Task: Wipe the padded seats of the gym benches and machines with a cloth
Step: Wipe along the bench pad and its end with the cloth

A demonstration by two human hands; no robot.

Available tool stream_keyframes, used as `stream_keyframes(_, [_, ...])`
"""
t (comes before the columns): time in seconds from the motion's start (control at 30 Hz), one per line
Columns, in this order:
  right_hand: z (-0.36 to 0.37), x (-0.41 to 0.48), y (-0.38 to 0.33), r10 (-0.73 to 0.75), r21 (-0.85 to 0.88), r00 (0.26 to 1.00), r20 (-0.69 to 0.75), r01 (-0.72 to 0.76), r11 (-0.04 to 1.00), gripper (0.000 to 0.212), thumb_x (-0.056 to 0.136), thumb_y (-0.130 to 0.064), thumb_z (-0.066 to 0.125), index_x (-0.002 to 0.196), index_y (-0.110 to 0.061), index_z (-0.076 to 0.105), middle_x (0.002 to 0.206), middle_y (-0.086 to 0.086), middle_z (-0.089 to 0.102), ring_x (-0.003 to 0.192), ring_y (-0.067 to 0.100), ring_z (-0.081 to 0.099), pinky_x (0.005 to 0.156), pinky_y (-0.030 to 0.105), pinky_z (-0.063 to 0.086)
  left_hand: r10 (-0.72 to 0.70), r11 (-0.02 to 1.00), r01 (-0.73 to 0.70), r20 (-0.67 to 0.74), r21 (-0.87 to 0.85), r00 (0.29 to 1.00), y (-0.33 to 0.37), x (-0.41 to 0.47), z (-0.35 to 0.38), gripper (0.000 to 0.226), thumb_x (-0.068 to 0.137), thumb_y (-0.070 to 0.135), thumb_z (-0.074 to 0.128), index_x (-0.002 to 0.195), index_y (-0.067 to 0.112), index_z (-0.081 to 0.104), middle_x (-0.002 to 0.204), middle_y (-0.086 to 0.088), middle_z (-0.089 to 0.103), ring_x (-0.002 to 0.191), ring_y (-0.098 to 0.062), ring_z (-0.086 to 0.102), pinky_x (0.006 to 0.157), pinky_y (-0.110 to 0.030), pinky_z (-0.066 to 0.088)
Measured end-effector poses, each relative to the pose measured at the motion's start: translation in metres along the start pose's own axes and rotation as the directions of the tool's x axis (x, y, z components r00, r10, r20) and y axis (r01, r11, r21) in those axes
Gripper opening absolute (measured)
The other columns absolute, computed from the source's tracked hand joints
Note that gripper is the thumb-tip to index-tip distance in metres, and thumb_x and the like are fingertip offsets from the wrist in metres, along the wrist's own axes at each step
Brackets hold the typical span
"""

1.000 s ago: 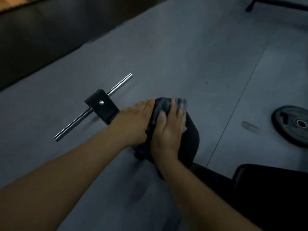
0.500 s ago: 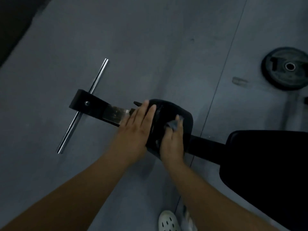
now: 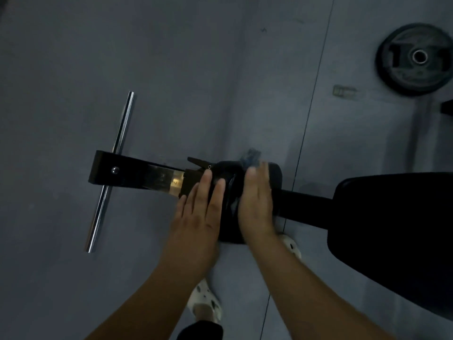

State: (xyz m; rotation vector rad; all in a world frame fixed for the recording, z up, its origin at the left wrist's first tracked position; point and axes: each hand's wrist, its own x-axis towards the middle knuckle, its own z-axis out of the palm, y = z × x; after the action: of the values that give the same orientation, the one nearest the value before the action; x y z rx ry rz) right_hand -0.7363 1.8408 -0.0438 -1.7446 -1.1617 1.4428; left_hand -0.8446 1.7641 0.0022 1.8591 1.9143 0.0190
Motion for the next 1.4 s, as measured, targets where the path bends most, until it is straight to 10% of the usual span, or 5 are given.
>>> stream_keyframes(0.13, [0.000, -0.081, 0.037, -0.158, -0.048, 0.987, 0.007, 0.158, 0.986, 0.049, 0.097, -0.057, 0.020, 0.146, -0.053, 0.021, 0.162, -0.023, 0.011, 0.150, -0.004, 0.004, 0.122, 0.021, 0.006, 0.004, 1.000, -0.005, 0.057, 0.021, 0.998, -0.001, 0.001, -0.003, 0.117, 0.070, 0.006, 0.070, 0.158, 0.014, -0.007, 0.165, -0.015, -0.008, 0.151, -0.035, 0.014, 0.115, -0.057, 0.030])
stream_keyframes(0.23, [0.000, -0.032, 0.057, 0.200, 0.066, 0.968, -0.154, -0.192, 0.979, 0.074, 0.085, -0.079, 0.022, 0.150, -0.046, 0.032, 0.163, -0.014, 0.024, 0.151, 0.008, 0.018, 0.125, 0.042, 0.016, -0.002, 0.992, -0.015, 0.135, 0.126, 0.991, 0.004, 0.000, -0.013, 0.112, 0.075, 0.016, 0.063, 0.156, 0.013, -0.014, 0.164, -0.016, -0.014, 0.152, -0.034, 0.004, 0.120, -0.054, 0.019])
stream_keyframes(0.43, [0.009, -0.026, 0.011, -0.088, 0.114, 0.988, -0.124, 0.102, 0.988, 0.053, 0.103, -0.047, 0.032, 0.154, -0.032, 0.032, 0.156, -0.011, 0.036, 0.143, 0.005, 0.034, 0.118, 0.034, 0.028, 0.273, 0.951, -0.280, 0.073, 0.134, 0.959, 0.013, 0.034, -0.042, 0.077, 0.079, 0.035, 0.031, 0.153, 0.010, 0.032, 0.163, -0.010, 0.022, 0.152, -0.026, 0.014, 0.123, -0.049, 0.016])
stream_keyframes(0.7, [-0.016, 0.004, 0.064, 0.128, 0.066, 0.970, -0.208, -0.117, 0.991, 0.044, 0.104, -0.021, 0.041, 0.147, -0.016, 0.047, 0.154, 0.003, 0.044, 0.143, 0.016, 0.036, 0.121, 0.038, 0.027, 0.450, 0.802, -0.451, 0.100, 0.393, 0.888, 0.014, 0.043, -0.013, 0.042, 0.088, 0.033, 0.055, 0.126, 0.017, 0.066, 0.144, -0.006, 0.054, 0.142, -0.036, 0.033, 0.117, -0.054, 0.023])
stream_keyframes(1.4, [-0.033, 0.032, 0.156, 0.164, -0.142, 0.919, -0.358, -0.227, 0.963, 0.044, 0.102, -0.043, 0.041, 0.122, -0.005, 0.053, 0.119, 0.019, 0.049, 0.110, 0.036, 0.050, 0.087, 0.041, 0.042, 0.364, 0.650, -0.534, 0.394, 0.542, 0.844, 0.063, 0.074, 0.001, 0.047, 0.086, 0.038, 0.043, 0.126, 0.021, 0.061, 0.142, -0.004, 0.055, 0.137, -0.024, 0.044, 0.117, -0.051, 0.023])
